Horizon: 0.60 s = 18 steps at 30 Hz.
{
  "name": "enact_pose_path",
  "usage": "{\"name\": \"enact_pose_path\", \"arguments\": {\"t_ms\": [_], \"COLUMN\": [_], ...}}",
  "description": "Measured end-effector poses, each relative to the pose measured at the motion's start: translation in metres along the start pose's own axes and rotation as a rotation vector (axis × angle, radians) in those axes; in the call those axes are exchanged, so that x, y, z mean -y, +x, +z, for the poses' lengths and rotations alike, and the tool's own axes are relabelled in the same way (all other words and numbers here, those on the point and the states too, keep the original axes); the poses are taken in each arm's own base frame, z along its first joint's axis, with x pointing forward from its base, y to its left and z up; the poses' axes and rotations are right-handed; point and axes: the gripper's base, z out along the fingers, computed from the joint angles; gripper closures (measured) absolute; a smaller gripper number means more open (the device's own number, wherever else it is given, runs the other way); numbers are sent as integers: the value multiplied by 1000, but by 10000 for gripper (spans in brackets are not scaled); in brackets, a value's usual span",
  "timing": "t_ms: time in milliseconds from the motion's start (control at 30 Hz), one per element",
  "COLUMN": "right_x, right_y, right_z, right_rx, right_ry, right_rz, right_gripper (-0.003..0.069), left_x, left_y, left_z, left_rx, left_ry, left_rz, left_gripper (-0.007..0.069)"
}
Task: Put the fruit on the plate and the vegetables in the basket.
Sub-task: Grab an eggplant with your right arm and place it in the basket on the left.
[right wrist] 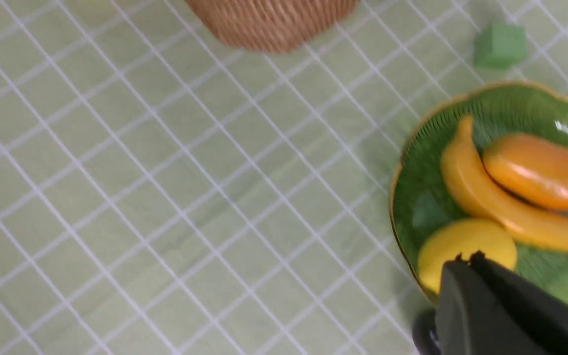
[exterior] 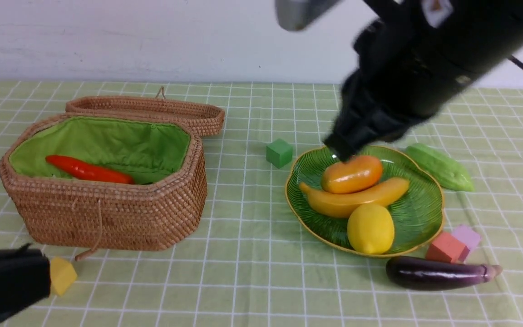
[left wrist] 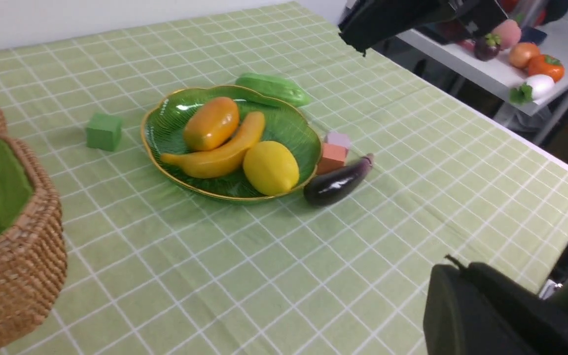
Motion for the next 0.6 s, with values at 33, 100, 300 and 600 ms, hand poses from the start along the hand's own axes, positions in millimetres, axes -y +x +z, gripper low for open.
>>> {"name": "enact_pose_path", "arguments": {"t_ms": [33, 100, 300, 600], "right_x": [2, 12, 49, 86], "right_y": [8, 33, 79, 115], "right_z": [-1, -4, 8, 49], "right_rx": [-12, -55, -178, -349], "right_ry": [10, 56, 147, 81], "right_rz": [13, 68, 246, 259], "right_gripper": [660, 660, 655, 540], "left_x": [1, 2, 3, 3], "left_y": [0, 0, 0, 0], "left_z": [0, 0, 0, 0], "left_rx": [-3, -2, -2, -2], "left_ry": [7, 24, 29, 29], "left_rz": [0, 0, 6, 7], "left_gripper": [628, 627, 627, 625]}}
